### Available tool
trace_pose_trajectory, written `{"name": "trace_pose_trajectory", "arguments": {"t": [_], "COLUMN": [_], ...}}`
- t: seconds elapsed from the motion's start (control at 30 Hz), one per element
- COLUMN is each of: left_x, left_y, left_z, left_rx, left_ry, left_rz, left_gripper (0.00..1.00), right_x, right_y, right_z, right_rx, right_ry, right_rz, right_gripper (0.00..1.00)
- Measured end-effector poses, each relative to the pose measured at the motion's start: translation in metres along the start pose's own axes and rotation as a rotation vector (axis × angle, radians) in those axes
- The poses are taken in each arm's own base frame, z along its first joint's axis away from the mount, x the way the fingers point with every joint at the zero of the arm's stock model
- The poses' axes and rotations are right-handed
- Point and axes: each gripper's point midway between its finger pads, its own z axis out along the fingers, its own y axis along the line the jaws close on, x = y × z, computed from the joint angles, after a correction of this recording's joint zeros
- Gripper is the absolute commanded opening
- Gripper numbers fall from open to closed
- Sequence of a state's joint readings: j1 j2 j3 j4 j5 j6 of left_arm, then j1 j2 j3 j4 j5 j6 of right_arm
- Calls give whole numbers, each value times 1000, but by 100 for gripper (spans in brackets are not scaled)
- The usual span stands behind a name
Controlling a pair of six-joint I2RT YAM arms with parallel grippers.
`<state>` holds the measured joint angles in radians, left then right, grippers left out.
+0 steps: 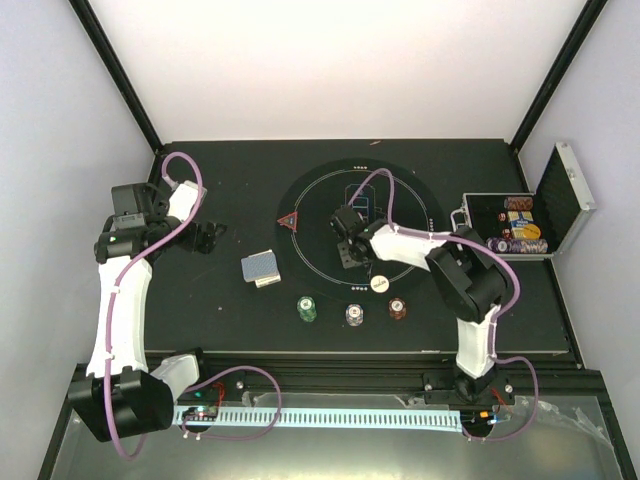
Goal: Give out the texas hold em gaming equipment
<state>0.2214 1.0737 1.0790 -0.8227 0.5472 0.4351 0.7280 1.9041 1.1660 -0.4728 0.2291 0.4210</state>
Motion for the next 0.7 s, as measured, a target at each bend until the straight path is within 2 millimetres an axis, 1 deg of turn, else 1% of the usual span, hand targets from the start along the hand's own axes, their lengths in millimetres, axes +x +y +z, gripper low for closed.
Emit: {"name": "trace_pose_trajectory", "arguments": {"t": [0.17, 0.3, 0.33, 0.43, 0.57, 0.7], "left_x": [0, 0, -1, -1, -1, -1], "left_y": [0, 0, 0, 0, 2, 5], "left_z": [0, 0, 0, 0, 2, 7], "left_rx": [0, -1, -1, -1, 2, 5], "left_ry": [0, -1, -2, -1, 3, 12], "left_rz": [0, 1, 2, 3, 0, -6], "left_gripper": [99, 99, 99, 99, 99, 99], "right_x": [-41, -75, -87, -111, -140, -164], "right_y": [-7, -17, -21, -29, -37, -43], "right_z": [18, 33, 38, 49, 61, 71], "right_rx": [13, 25, 30, 40, 50, 51], "right_ry": [-17, -31, -37, -47, -54, -58], "right_rz": [16, 49, 62, 85, 103, 122], "right_gripper": [30, 30, 30, 30, 30, 30]}}
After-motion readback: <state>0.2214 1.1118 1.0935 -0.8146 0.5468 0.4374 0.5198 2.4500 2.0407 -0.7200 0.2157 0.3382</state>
